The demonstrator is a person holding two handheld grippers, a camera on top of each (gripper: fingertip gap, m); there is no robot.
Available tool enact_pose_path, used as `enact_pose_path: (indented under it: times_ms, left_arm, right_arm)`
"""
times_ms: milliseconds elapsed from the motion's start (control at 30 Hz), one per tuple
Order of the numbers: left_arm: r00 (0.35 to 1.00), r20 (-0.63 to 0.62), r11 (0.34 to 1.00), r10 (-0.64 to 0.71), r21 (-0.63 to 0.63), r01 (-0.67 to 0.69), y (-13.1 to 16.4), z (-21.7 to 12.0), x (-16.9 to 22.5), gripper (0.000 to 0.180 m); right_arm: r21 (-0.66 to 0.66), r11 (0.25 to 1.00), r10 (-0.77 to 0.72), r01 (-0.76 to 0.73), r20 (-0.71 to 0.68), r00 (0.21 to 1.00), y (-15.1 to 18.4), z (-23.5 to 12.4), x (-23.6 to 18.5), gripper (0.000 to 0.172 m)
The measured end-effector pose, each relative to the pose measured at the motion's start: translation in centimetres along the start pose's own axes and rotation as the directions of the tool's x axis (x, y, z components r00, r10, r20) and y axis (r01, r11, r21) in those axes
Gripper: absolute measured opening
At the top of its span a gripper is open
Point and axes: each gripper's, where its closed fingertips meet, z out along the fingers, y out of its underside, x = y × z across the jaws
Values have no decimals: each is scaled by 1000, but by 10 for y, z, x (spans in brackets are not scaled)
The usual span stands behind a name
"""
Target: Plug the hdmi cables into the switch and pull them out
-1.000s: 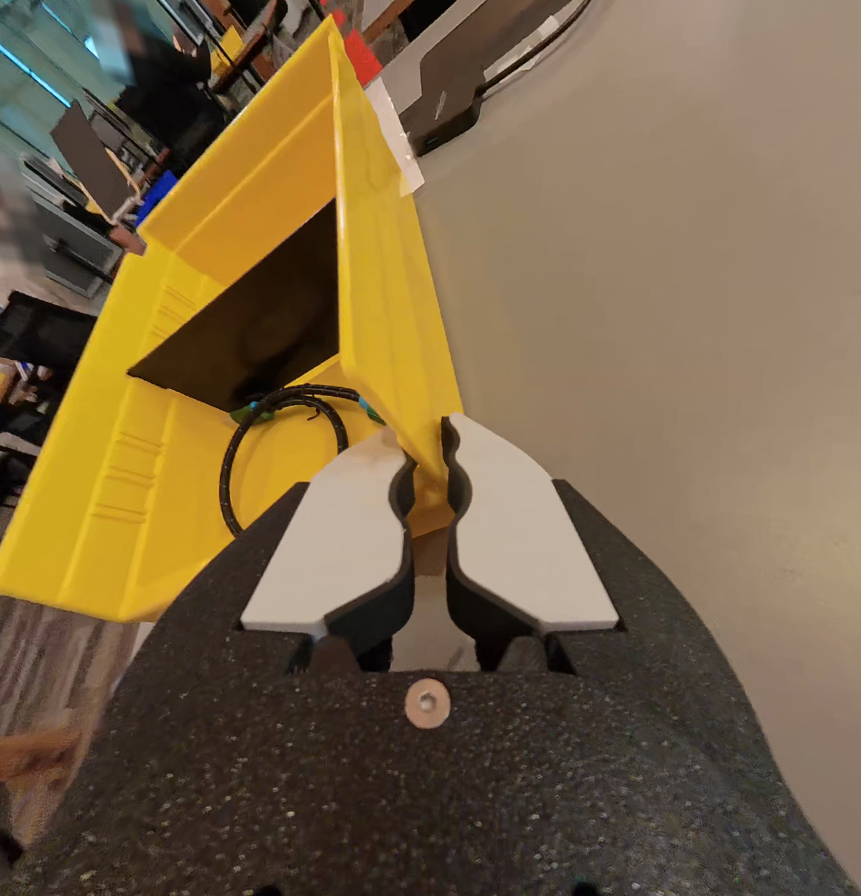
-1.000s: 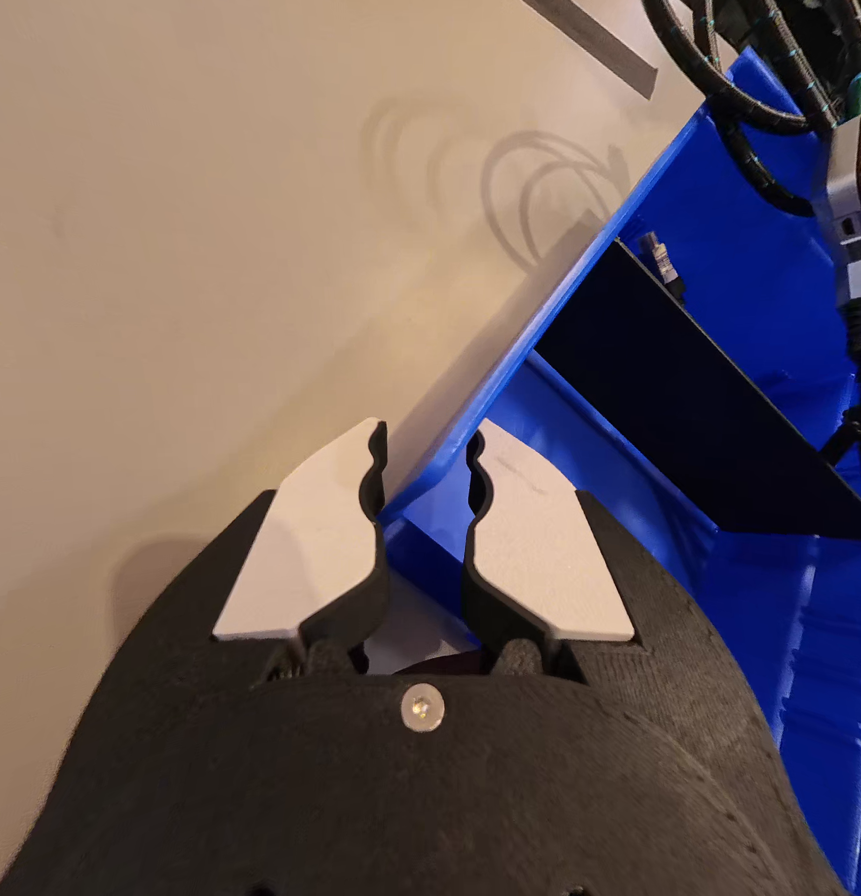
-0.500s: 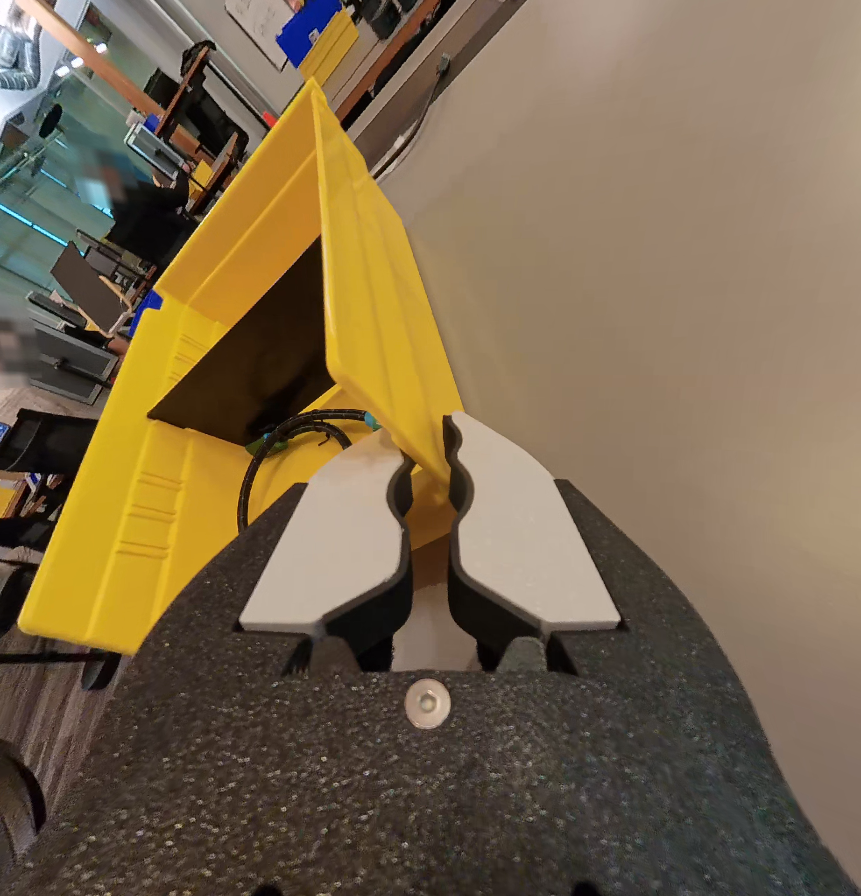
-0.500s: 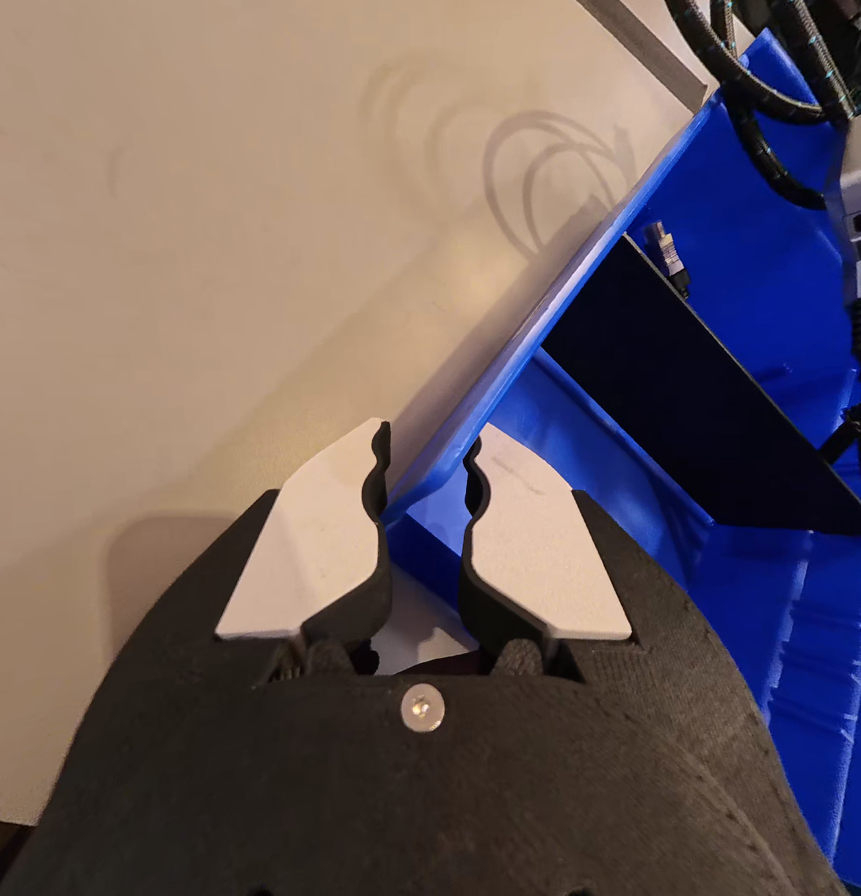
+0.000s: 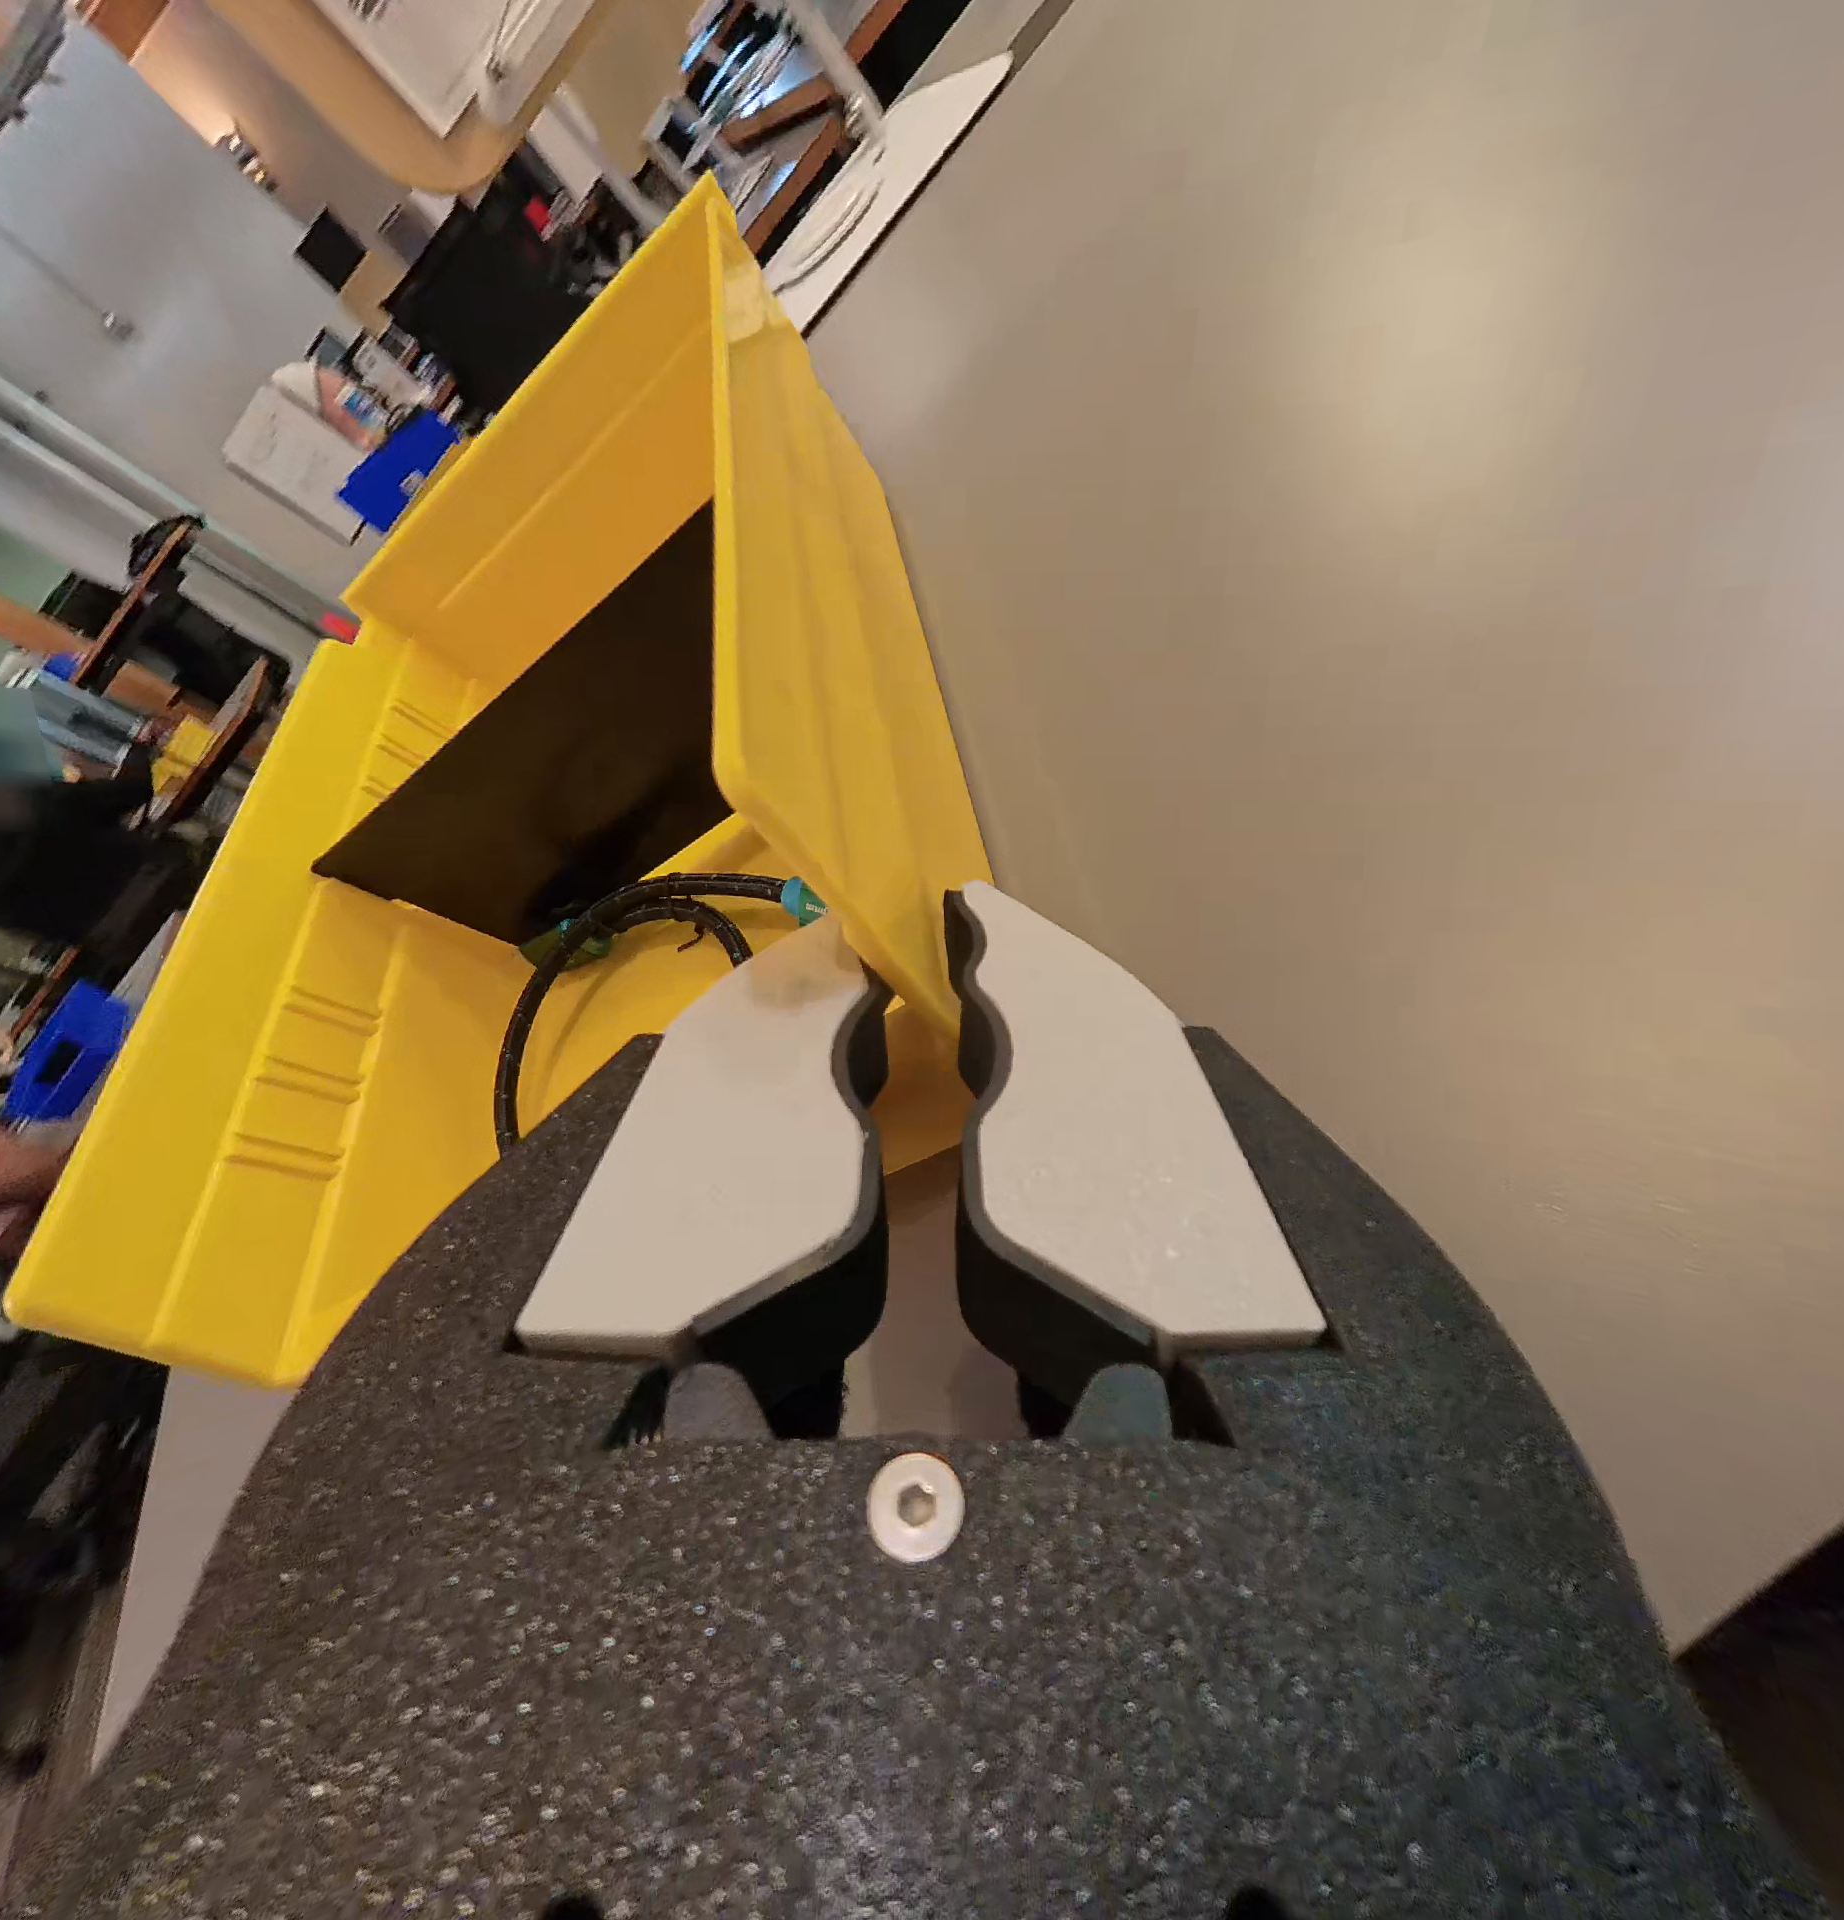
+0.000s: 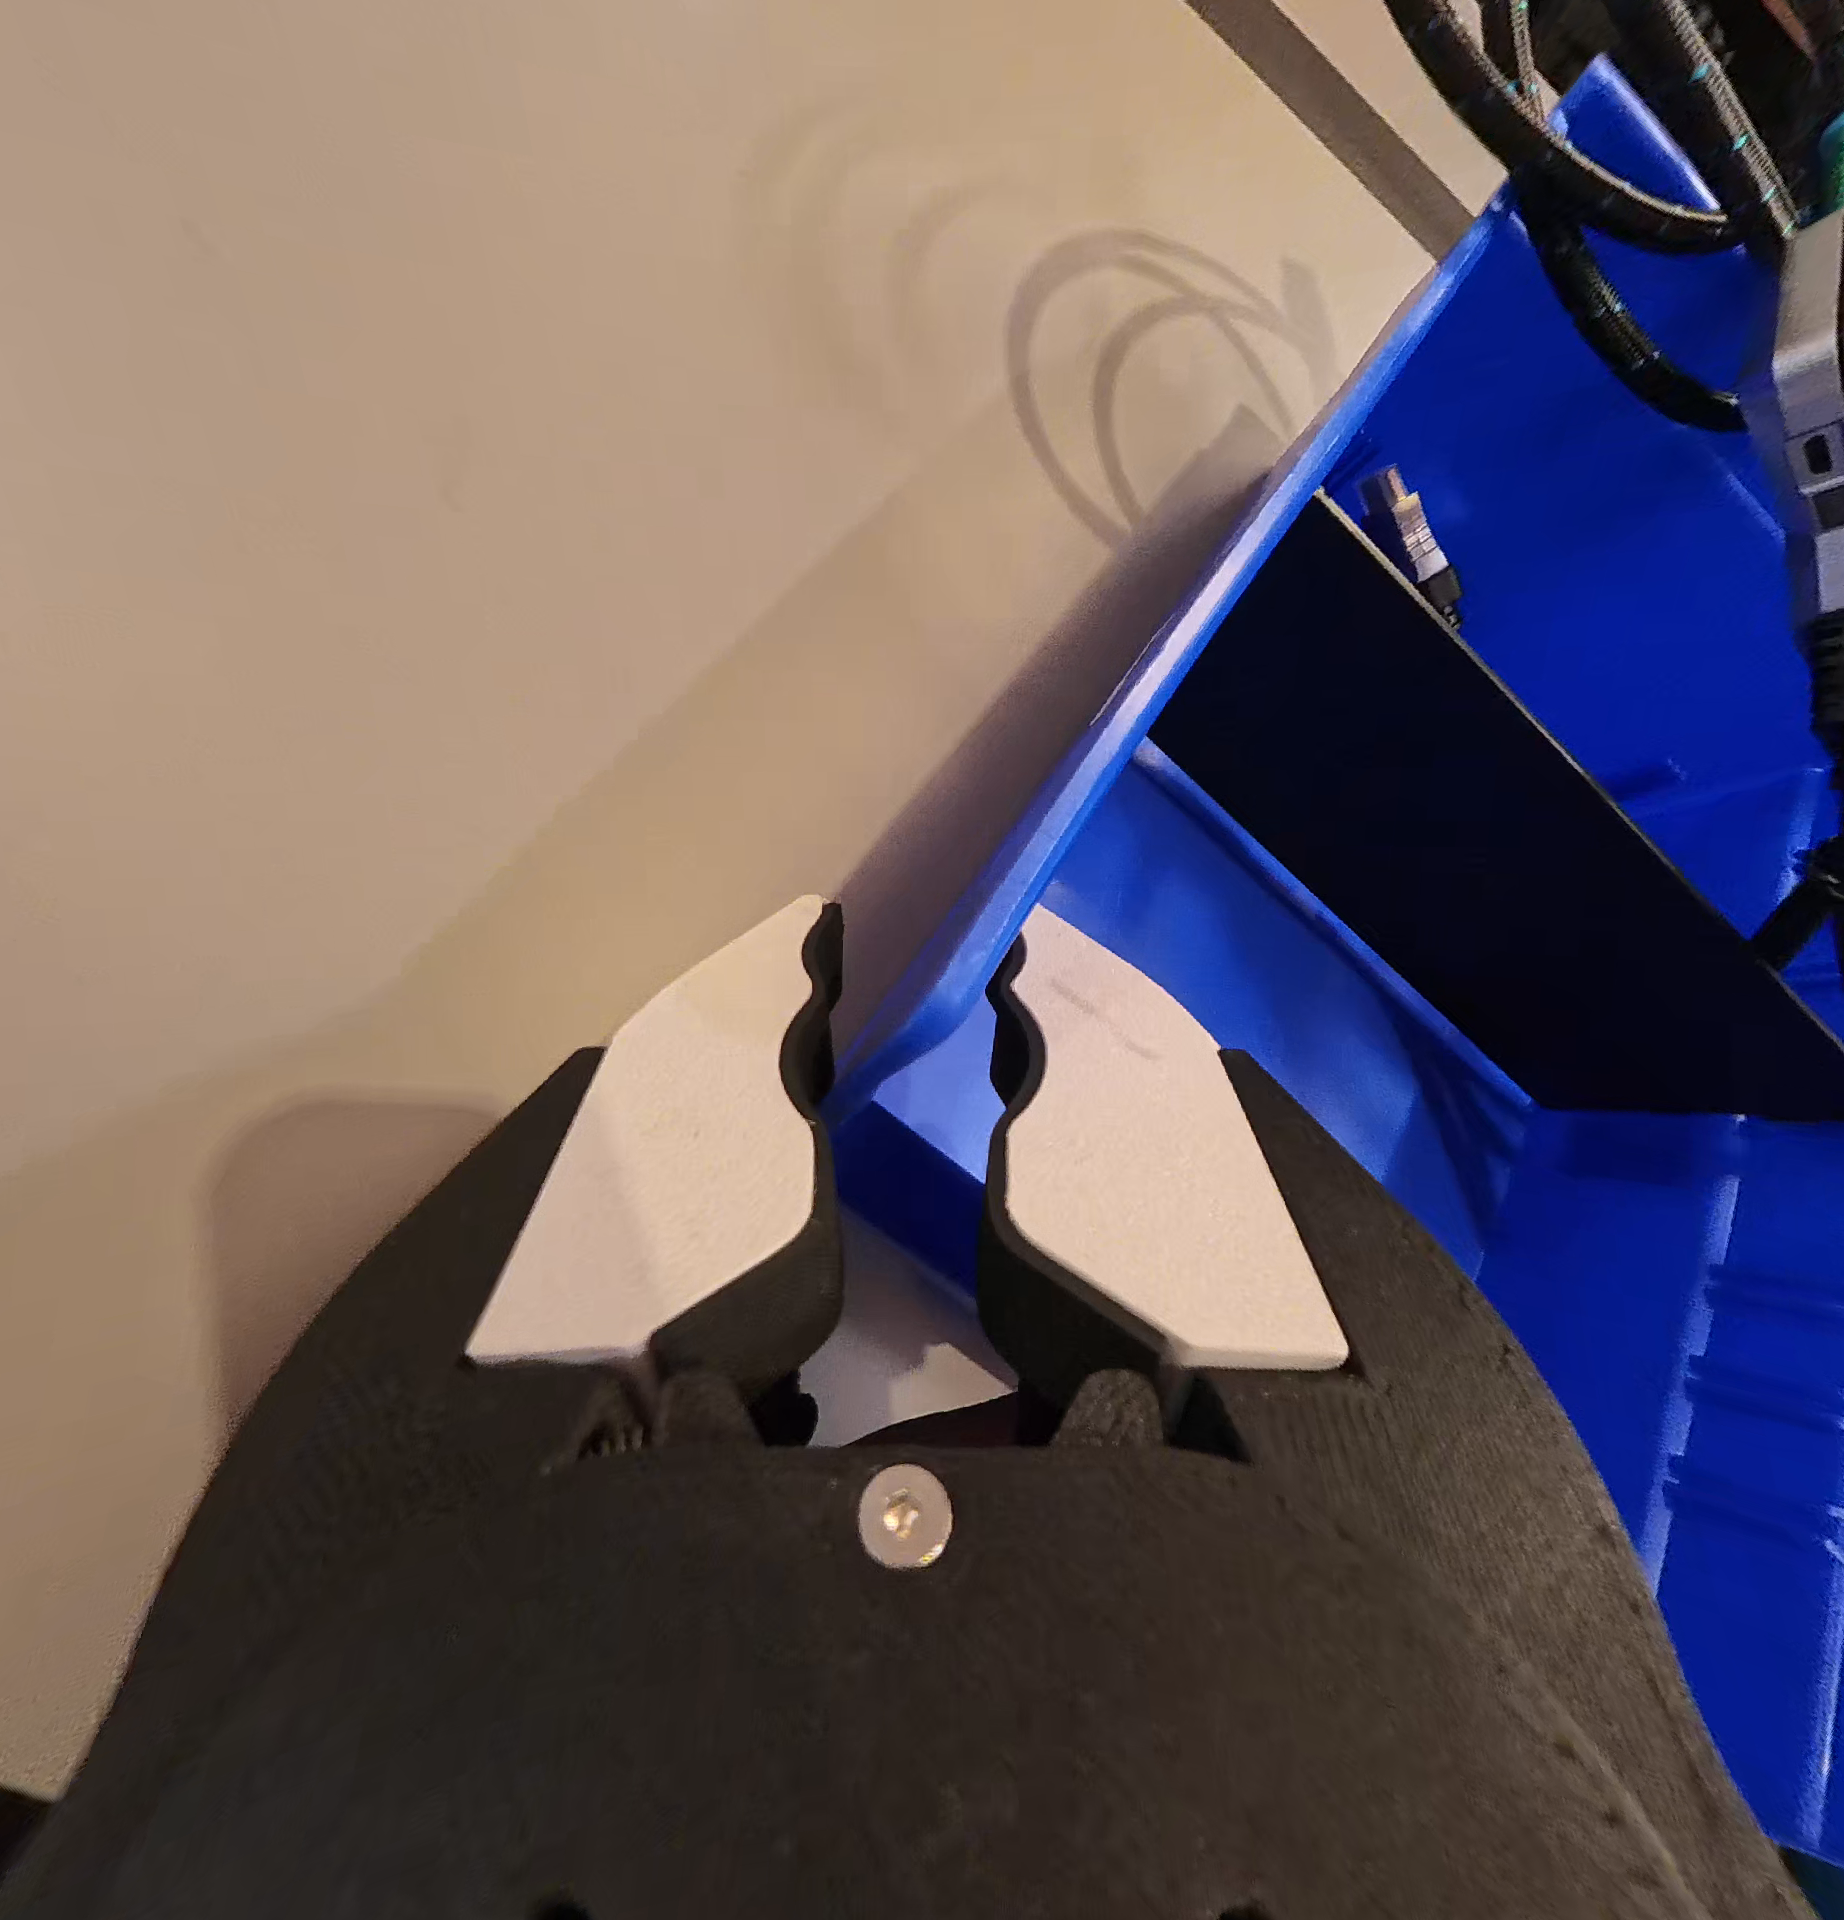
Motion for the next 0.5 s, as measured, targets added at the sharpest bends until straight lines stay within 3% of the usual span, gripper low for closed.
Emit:
enact_pose_path:
  times_ms: [267,500]
  left_arm:
    - [968,-229,985,105,154,-71,-19,-14,34,8]
    - [869,-436,947,236,303,-105,-27,-39,62,8]
  right_arm:
    - [73,990,-129,121,123,984,-30,18,-22,26]
    - [168,956,-279,242,254,926,-52,31,-43,26]
